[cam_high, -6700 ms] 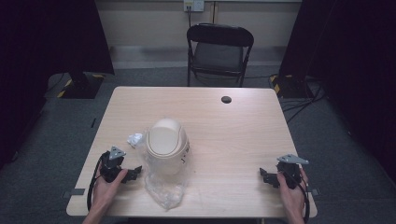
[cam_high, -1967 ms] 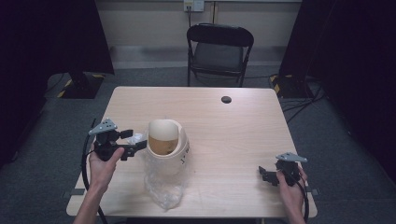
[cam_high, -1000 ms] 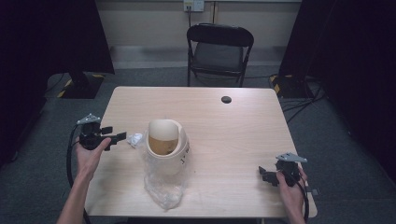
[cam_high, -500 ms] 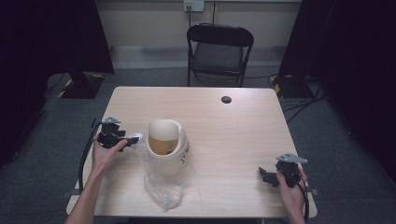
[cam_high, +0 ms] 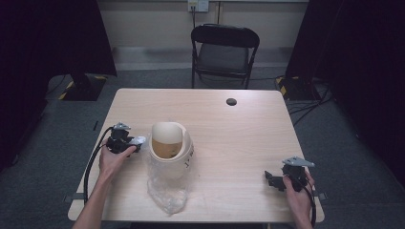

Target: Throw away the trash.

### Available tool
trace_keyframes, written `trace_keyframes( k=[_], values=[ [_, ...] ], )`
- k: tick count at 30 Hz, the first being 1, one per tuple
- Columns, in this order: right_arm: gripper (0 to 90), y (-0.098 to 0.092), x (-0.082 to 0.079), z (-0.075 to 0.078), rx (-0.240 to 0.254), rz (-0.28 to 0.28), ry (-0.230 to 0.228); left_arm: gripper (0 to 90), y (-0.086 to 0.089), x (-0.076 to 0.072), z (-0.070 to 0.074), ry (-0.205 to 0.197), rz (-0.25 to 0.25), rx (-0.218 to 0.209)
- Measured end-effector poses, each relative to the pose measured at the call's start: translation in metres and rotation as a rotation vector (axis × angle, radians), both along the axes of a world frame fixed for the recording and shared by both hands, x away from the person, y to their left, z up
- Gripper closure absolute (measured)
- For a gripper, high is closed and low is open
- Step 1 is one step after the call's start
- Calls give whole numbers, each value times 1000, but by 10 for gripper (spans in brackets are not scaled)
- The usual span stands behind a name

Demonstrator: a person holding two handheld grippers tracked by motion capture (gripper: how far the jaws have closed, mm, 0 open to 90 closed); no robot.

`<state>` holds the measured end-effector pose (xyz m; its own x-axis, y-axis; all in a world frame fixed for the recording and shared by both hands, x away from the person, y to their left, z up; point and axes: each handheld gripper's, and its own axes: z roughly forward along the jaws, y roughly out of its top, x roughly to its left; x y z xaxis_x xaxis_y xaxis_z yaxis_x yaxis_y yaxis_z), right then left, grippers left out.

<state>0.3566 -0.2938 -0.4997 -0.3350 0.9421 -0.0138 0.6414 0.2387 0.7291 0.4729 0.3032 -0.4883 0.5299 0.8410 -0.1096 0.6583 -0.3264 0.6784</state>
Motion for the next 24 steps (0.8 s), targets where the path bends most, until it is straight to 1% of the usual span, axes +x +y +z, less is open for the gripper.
trace_keyframes(
  k=[1, 2, 3, 4, 6, 7, 8, 9, 10, 11, 13, 14, 16, 18, 22, 23, 24],
  values=[
    [94, 0, 0, 0, 0, 0, 0, 373, -1, -1, 0, -9, 1, 16],
    [94, 0, 0, 0, 0, 0, 0, 389, -1, -1, 0, -9, 1, 16],
    [94, 0, 0, 0, 0, 0, 0, 389, -2, -1, 1, -12, -5, 27],
    [94, 0, 0, 0, 1, -2, 1, 434, -2, -2, 1, -17, -6, 41],
    [94, 0, 0, 0, 1, -2, 1, 509, -1, -2, 2, -14, -8, 50],
    [94, 0, 0, 0, 0, 0, 0, 525, -1, -2, 2, -19, -2, 51],
    [94, 0, 0, 0, 0, 0, 0, 525, 0, -2, 2, -12, -4, 41],
    [94, 0, 0, 0, 0, -1, 1, 573, 2, -1, 3, -18, -3, 32],
    [94, 0, 0, 0, 0, -1, 1, 587, 2, -1, 3, -18, -3, 32],
    [94, 0, 0, 0, 0, -1, 1, 587, 2, -2, 3, -18, 6, 19],
    [94, 0, 0, 0, 0, -1, 1, 620, 2, -1, 5, -27, 16, 16],
    [94, 0, 0, 0, 0, -1, 1, 627, 3, -1, 6, -28, 14, 17],
    [94, 0, 0, 0, 0, -1, 1, 634, 3, -2, 6, -27, 13, 7],
    [94, 0, 0, 0, 1, -1, 1, 643, 4, -2, 7, -30, 14, 15],
    [94, 0, 0, 0, 0, -1, 0, 659, 5, -4, 10, -39, 11, -11],
    [94, 0, 0, 0, 0, -2, -1, 661, 5, -5, 11, -36, 20, -20],
    [94, 0, 0, 0, 0, -2, -1, 661, 6, -5, 11, -43, 20, -21]
  ],
)
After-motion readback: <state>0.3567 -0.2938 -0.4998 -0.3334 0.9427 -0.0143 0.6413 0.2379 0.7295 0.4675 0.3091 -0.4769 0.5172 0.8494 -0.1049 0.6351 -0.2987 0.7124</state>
